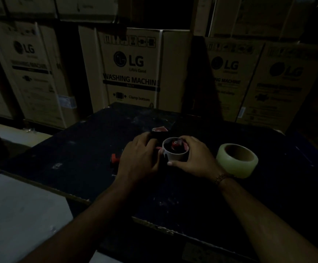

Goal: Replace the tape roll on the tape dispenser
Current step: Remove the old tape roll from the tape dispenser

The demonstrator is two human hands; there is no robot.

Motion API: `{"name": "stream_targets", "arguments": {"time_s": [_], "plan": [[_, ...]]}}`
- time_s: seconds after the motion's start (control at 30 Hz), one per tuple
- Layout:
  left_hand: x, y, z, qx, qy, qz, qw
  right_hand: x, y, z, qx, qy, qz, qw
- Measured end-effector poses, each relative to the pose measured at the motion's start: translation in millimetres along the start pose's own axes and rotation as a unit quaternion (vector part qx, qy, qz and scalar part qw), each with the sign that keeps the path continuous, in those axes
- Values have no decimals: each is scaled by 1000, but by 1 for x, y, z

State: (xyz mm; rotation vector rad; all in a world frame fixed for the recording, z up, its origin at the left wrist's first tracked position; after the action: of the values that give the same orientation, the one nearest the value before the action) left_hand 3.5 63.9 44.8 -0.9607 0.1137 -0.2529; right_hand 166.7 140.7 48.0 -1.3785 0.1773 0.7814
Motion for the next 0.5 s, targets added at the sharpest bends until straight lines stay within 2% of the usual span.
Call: {"name": "stream_targets", "arguments": {"time_s": [0.1,0.23,0.4,0.5], "plan": [[-5,-7,-4,43,-43,-29,998,-2,-1,-4,13,-19,29,999],[-16,-8,-11,46,-120,-41,991,-7,-2,-11,35,-31,57,997],[-18,-10,-13,73,-127,-55,988,-11,-6,-18,53,-51,75,994],[-13,-18,-13,124,-89,-101,983,-17,-11,-20,75,-67,81,992]]}}
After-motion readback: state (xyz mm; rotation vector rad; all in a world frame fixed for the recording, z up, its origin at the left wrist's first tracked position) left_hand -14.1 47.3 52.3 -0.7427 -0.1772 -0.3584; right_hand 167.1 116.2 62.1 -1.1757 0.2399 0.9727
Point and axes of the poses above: each hand's wrist, its own z-axis towards the middle knuckle, its own y-axis out of the palm, x = y × z, the point moved 8 cm from there along z, towards the middle knuckle, and after that the axes turned 12 degrees about y, right-handed, at the moved point
